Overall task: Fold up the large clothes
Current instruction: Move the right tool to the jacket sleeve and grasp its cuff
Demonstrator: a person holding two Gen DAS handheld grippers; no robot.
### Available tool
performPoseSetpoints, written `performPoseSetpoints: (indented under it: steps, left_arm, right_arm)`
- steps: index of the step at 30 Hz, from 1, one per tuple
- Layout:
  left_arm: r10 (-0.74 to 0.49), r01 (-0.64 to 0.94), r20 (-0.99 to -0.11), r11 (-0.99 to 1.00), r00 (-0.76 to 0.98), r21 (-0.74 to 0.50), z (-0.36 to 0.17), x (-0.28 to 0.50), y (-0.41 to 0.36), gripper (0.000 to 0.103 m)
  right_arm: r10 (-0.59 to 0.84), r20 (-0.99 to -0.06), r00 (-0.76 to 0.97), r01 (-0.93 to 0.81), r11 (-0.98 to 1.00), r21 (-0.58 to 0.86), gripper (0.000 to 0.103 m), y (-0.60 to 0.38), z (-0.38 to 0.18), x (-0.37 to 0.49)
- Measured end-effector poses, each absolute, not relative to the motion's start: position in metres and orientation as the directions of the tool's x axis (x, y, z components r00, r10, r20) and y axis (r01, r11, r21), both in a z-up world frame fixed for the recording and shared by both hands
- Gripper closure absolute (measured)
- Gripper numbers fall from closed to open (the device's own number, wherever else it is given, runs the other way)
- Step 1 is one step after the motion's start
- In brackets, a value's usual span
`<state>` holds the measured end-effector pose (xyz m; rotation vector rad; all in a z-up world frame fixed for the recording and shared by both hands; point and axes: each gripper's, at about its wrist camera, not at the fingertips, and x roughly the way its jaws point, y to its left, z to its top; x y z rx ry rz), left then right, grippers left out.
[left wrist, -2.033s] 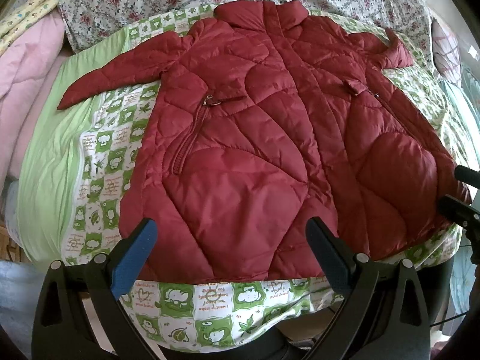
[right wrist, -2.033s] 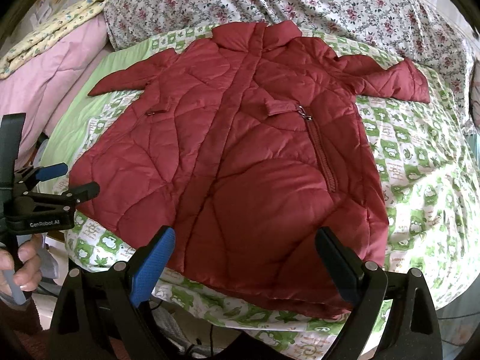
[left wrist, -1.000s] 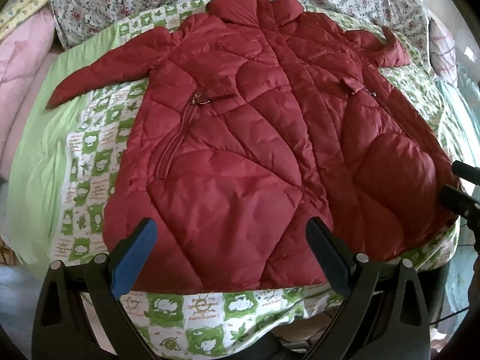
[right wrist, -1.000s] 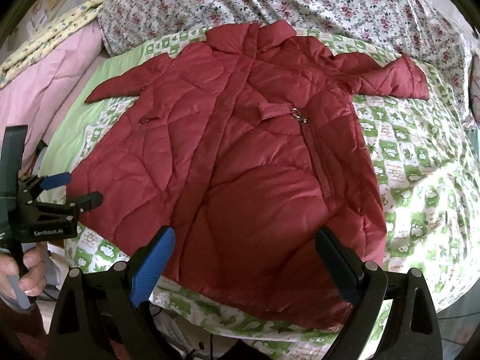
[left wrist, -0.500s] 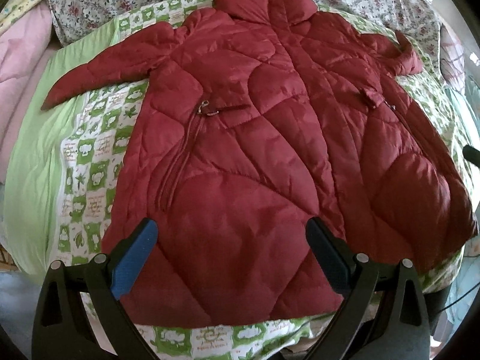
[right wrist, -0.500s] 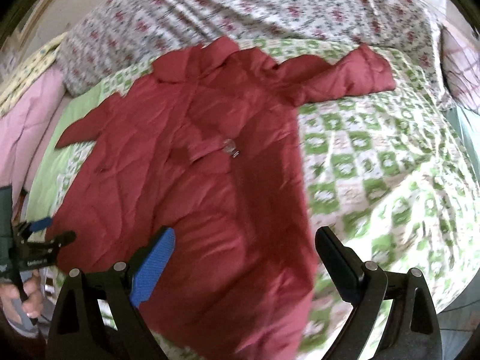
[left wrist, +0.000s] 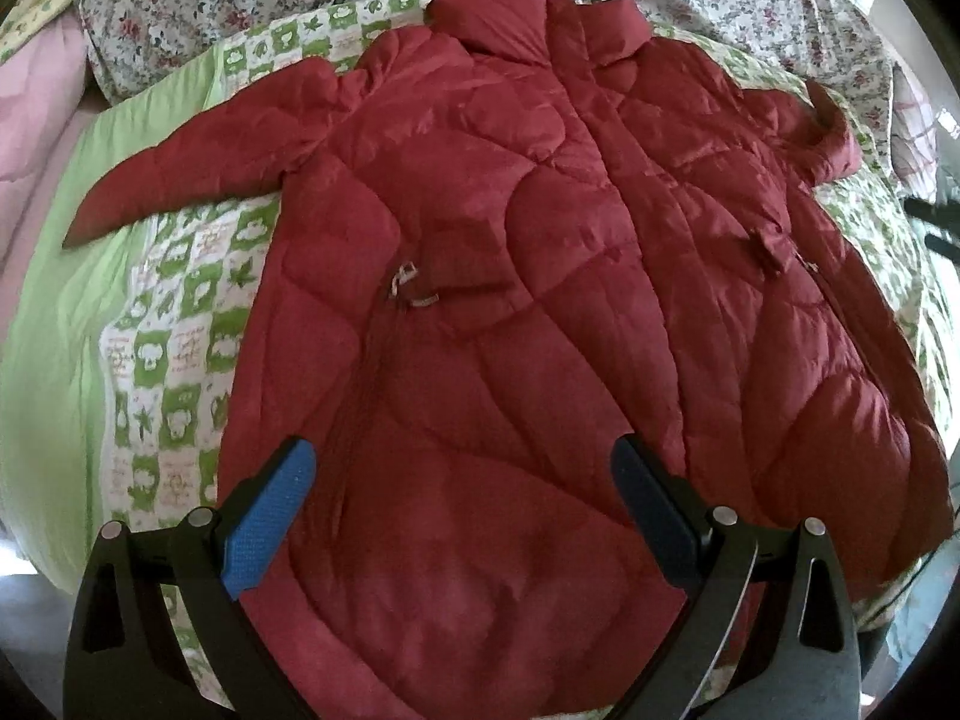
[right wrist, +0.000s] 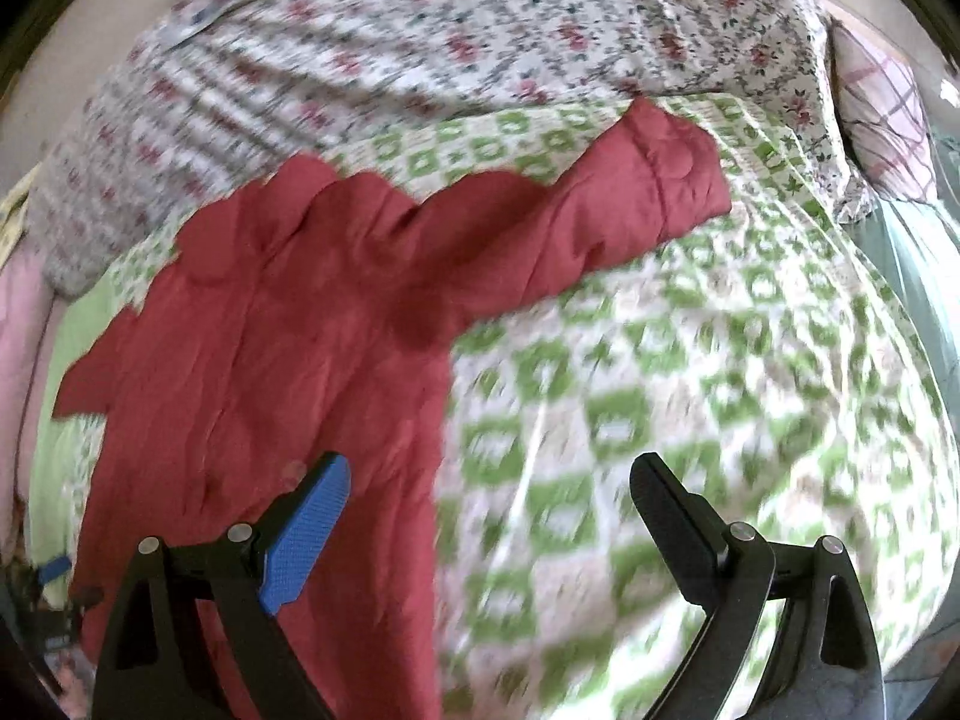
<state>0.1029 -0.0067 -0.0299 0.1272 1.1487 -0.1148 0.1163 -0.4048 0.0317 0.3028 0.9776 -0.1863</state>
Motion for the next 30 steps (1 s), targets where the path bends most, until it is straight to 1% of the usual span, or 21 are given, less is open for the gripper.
performPoseSetpoints:
  steps: [3, 9, 13, 17, 20, 21, 22, 24, 25, 26, 27, 30]
  left_arm:
    - [-0.014, 0.139, -0.916, 0.989, 0.4, 0.046, -0.032, 0.116, -0.006, 0.003]
    - [-0.033, 0.128, -0.917, 0.992, 0.398, 0.02, -0.036, 0.135, -0.006, 0.003]
    - [-0.062, 0.137, -0.907, 0.991, 0.417, -0.005, -0.04, 0.146, -0.009, 0.003]
    - [-0.059, 0.119, -0.882, 0.993, 0.467, -0.003, -0.038, 0.152, -0.012, 0.003]
    - [-0.058, 0.12, -0.877, 0.993, 0.477, 0.0, -0.038, 0.155, -0.013, 0.003]
    - [-0.057, 0.121, -0.876, 0.993, 0.479, 0.002, -0.038, 0.157, -0.014, 0.003]
    - [-0.058, 0.125, -0.877, 0.992, 0.476, 0.002, -0.039, 0.158, -0.014, 0.003]
    - [-0.068, 0.135, -0.879, 0.991, 0.472, -0.004, -0.039, 0.159, -0.015, 0.003]
    - [-0.07, 0.138, -0.88, 0.99, 0.47, -0.005, -0.04, 0.159, -0.015, 0.003]
    - [-0.069, 0.14, -0.881, 0.99, 0.469, -0.004, -0.041, 0.159, -0.014, 0.003]
    - [-0.075, 0.14, -0.879, 0.99, 0.472, -0.009, -0.04, 0.159, -0.014, 0.003]
    - [-0.075, 0.129, -0.879, 0.991, 0.47, -0.016, -0.041, 0.159, -0.012, 0.003]
  right_arm:
    - [-0.079, -0.825, 0.559, 0.339, 0.93, 0.14, 0.007, -0.429, 0.029, 0.147]
    - [-0.133, -0.799, 0.586, 0.459, 0.868, 0.191, 0.008, -0.489, 0.025, 0.205]
    - [-0.187, -0.804, 0.564, 0.518, 0.839, 0.168, 0.008, -0.519, 0.022, 0.249]
    - [-0.218, -0.813, 0.54, 0.542, 0.829, 0.138, 0.008, -0.534, 0.015, 0.286]
    - [-0.25, -0.82, 0.515, 0.56, 0.822, 0.101, 0.01, -0.543, 0.004, 0.31]
    - [-0.26, -0.824, 0.503, 0.57, 0.817, 0.089, 0.013, -0.547, -0.002, 0.315]
    - [-0.265, -0.836, 0.48, 0.582, 0.809, 0.078, 0.018, -0.552, -0.01, 0.32]
    - [-0.244, -0.849, 0.468, 0.595, 0.798, 0.098, 0.056, -0.559, -0.021, 0.322]
    - [-0.218, -0.848, 0.483, 0.588, 0.798, 0.13, 0.062, -0.561, -0.023, 0.32]
    - [-0.213, -0.84, 0.498, 0.579, 0.804, 0.139, 0.076, -0.559, -0.022, 0.317]
    - [-0.218, -0.831, 0.511, 0.569, 0.811, 0.137, 0.085, -0.555, -0.019, 0.314]
    - [-0.217, -0.795, 0.567, 0.535, 0.83, 0.155, 0.09, -0.539, -0.005, 0.3]
